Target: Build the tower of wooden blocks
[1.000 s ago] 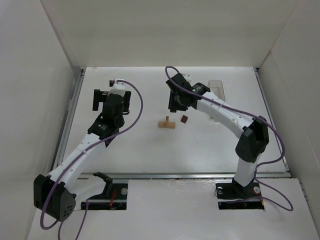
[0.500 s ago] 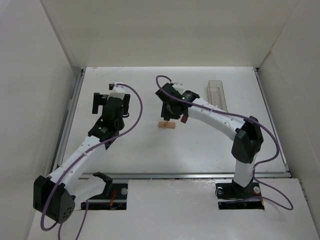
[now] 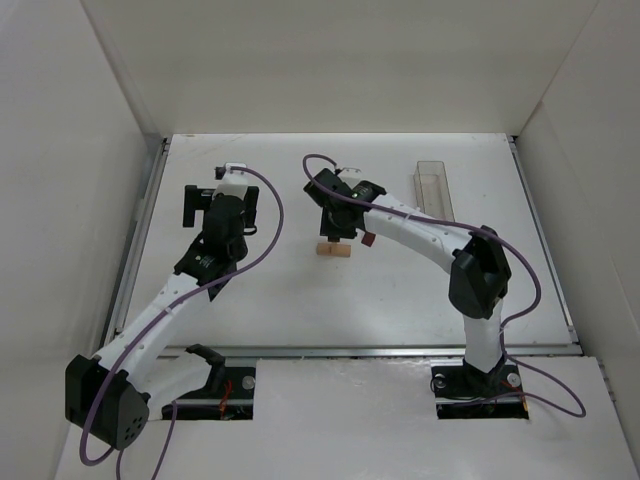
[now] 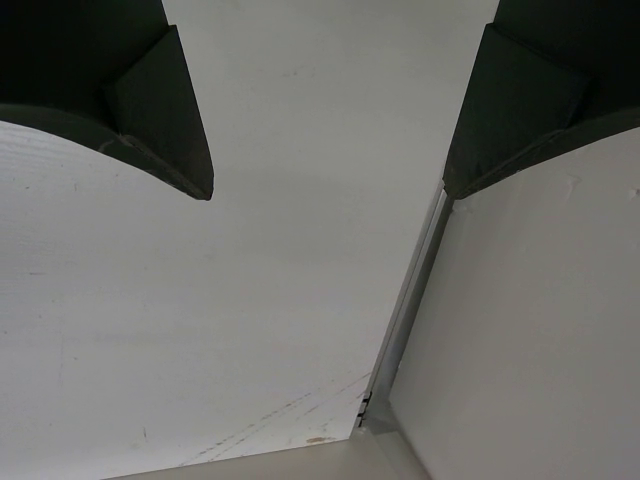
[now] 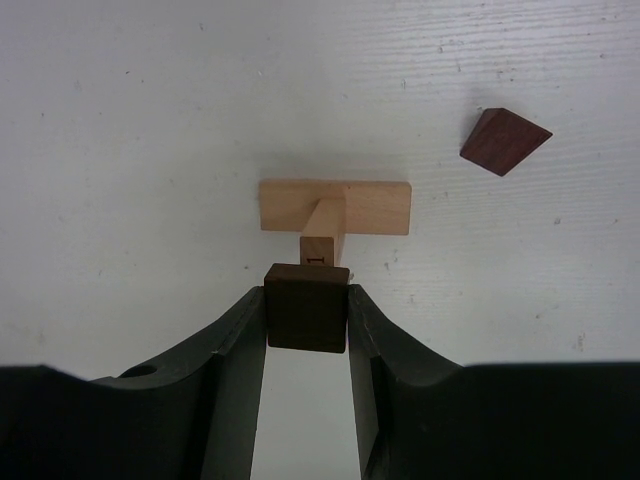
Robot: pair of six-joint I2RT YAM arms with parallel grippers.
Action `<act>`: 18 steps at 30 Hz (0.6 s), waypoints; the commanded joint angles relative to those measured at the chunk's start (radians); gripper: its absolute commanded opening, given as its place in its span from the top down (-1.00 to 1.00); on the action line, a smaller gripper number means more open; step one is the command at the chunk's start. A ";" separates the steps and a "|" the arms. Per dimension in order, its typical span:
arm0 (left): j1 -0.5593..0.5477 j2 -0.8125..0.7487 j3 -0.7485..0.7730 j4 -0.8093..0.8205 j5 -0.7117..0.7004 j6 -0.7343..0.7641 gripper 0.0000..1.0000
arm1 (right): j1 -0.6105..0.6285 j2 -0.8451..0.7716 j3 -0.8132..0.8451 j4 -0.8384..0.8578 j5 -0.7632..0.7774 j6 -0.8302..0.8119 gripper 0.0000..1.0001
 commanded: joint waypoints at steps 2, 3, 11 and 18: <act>0.004 -0.029 -0.006 0.045 -0.025 -0.001 -0.99 | -0.016 -0.041 0.013 0.011 0.028 -0.020 1.00; 0.004 -0.029 -0.006 0.045 -0.025 -0.001 -0.99 | -0.016 -0.041 0.013 0.023 0.028 -0.020 1.00; 0.004 -0.020 -0.006 0.045 -0.025 -0.001 -0.99 | -0.034 -0.041 -0.007 0.054 -0.007 -0.041 1.00; 0.004 -0.020 -0.006 0.054 -0.025 -0.001 -0.99 | -0.034 -0.023 -0.007 0.063 -0.036 -0.051 1.00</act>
